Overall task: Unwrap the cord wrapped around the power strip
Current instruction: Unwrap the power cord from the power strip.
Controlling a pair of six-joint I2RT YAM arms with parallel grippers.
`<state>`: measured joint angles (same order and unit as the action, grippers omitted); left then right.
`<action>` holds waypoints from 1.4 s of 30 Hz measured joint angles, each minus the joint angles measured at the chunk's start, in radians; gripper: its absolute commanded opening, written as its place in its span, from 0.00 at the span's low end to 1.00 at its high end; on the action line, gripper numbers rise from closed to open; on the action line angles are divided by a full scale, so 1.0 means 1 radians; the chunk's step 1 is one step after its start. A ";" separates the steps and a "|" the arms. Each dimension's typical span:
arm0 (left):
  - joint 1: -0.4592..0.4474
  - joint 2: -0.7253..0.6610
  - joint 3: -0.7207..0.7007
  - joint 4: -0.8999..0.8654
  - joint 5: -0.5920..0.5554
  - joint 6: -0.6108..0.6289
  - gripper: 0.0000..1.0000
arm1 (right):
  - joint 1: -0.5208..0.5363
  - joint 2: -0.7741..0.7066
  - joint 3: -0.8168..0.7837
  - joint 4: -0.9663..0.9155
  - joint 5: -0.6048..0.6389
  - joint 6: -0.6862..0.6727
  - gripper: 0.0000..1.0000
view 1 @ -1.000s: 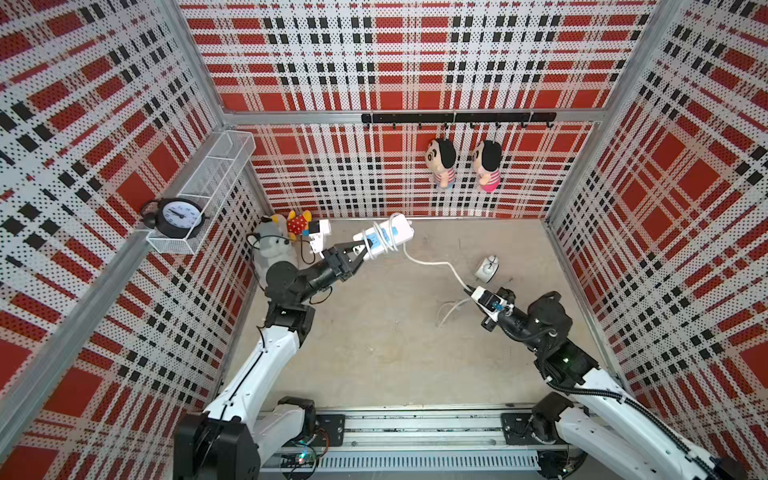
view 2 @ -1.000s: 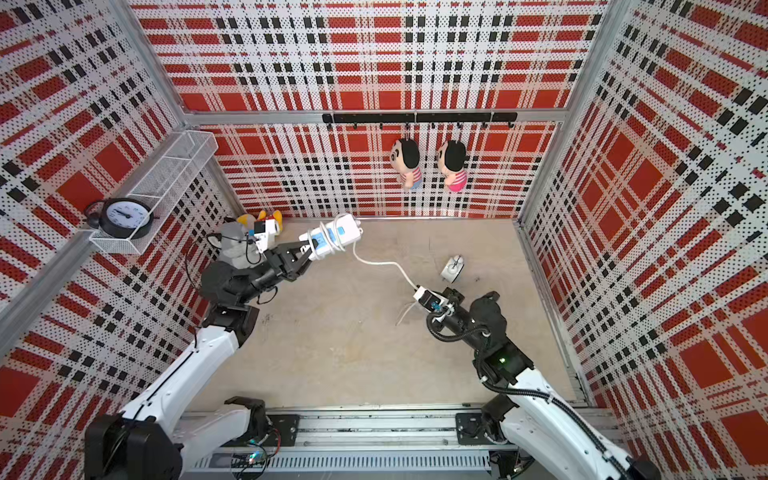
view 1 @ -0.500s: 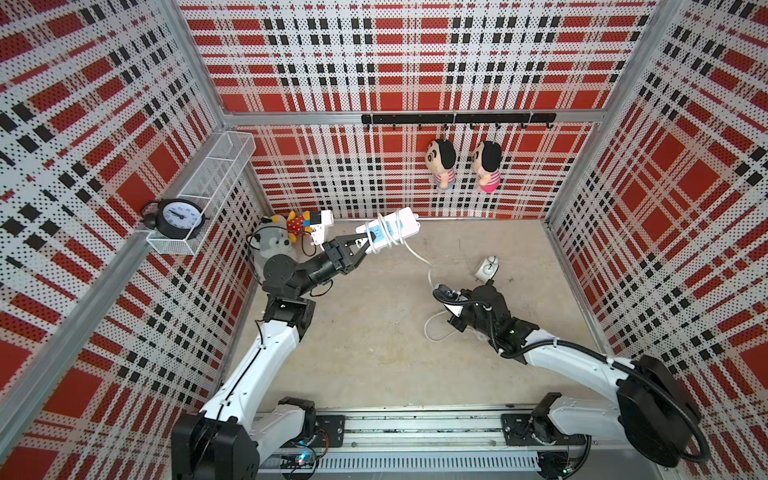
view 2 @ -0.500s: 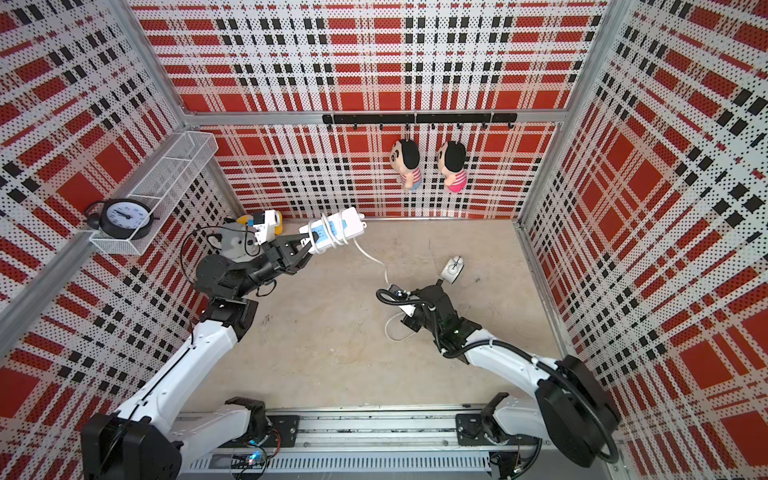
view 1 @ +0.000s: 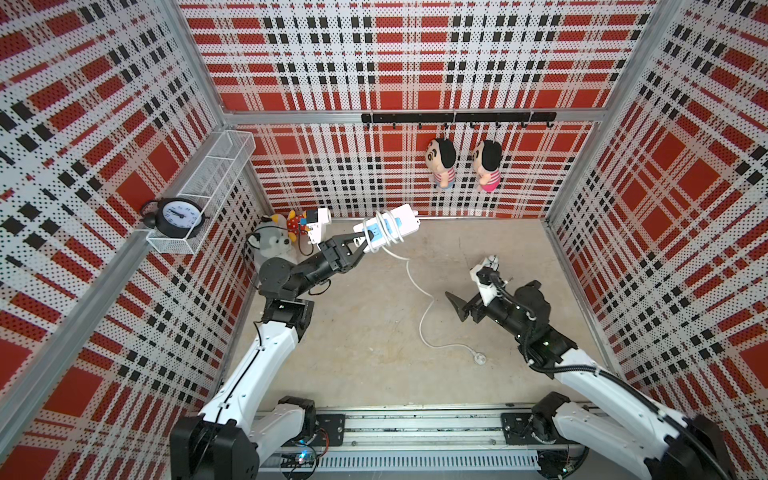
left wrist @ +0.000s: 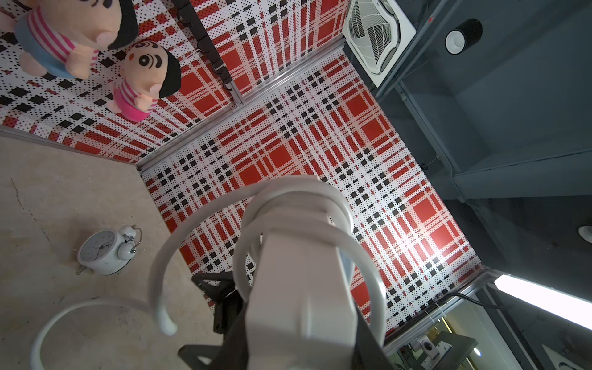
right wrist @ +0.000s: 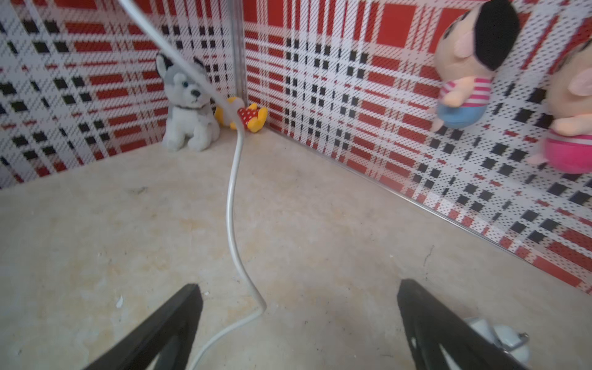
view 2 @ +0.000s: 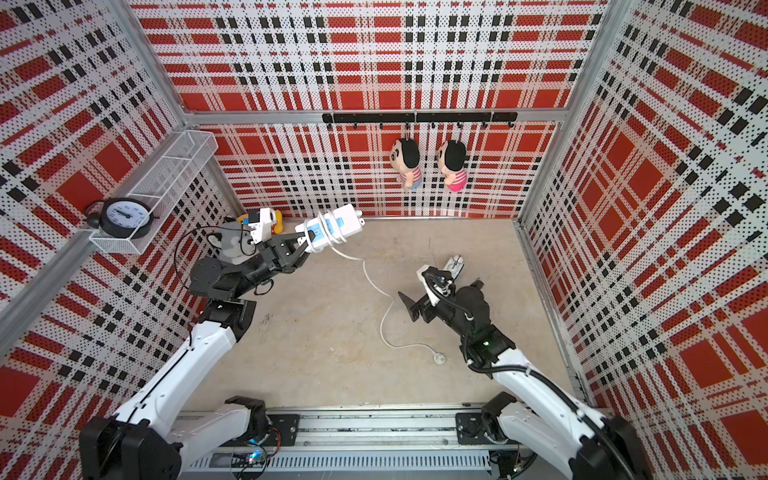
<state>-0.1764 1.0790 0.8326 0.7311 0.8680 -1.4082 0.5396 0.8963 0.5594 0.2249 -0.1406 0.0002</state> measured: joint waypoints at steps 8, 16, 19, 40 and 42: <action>-0.024 -0.001 -0.017 0.002 0.016 0.000 0.00 | 0.002 0.187 0.155 -0.214 0.114 0.517 0.83; -0.040 -0.021 -0.037 0.001 0.017 0.000 0.00 | 0.118 0.349 0.120 -0.035 0.001 1.444 0.80; -0.040 -0.033 -0.042 0.001 0.018 0.000 0.00 | 0.121 0.365 0.162 0.005 -0.009 1.621 0.76; -0.054 -0.053 -0.043 -0.010 0.018 0.000 0.00 | 0.158 0.676 0.086 0.366 0.011 2.041 0.36; -0.054 -0.063 -0.043 -0.013 0.018 0.000 0.00 | 0.155 0.724 0.087 0.406 0.019 2.045 0.17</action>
<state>-0.2306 1.0161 0.7898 0.7177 0.8860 -1.4086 0.6949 1.6203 0.6460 0.6304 -0.1211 2.0453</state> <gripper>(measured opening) 0.352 0.308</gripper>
